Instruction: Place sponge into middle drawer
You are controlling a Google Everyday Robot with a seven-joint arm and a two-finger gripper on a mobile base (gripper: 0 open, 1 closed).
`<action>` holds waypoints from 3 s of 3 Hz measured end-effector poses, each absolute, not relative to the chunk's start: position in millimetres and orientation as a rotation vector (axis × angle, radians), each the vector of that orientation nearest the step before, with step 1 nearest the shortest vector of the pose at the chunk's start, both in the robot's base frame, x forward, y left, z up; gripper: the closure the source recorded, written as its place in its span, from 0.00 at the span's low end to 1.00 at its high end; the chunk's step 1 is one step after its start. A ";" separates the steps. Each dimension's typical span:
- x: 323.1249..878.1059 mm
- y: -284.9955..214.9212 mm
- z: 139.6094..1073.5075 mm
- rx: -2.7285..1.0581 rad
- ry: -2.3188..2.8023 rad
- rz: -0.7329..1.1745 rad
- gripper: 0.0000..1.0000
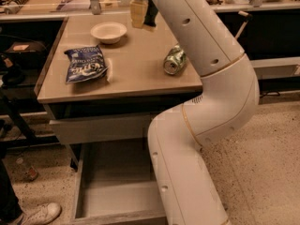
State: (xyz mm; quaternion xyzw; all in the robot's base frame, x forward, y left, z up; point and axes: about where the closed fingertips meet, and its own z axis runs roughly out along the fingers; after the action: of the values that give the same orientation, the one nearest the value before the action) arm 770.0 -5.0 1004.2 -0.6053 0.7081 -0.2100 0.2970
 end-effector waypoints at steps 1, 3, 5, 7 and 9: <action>776.6 -1.7 1004.4 -1.597 1.863 -0.557 1.00; 756.1 -14.2 982.9 -1.583 1.930 -0.559 1.00; 699.4 -26.1 957.6 -1.452 2.015 -0.493 1.00; 651.8 -15.1 939.5 -1.467 2.043 -0.350 1.00; 639.3 -18.3 925.6 -1.455 2.075 -0.321 1.00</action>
Offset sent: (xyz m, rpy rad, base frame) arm -0.0177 -0.0117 -0.0102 -0.0432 0.0293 -0.0200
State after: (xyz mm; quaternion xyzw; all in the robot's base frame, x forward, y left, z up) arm 639.3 -18.3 925.6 -0.5453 0.7776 -0.1201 0.2891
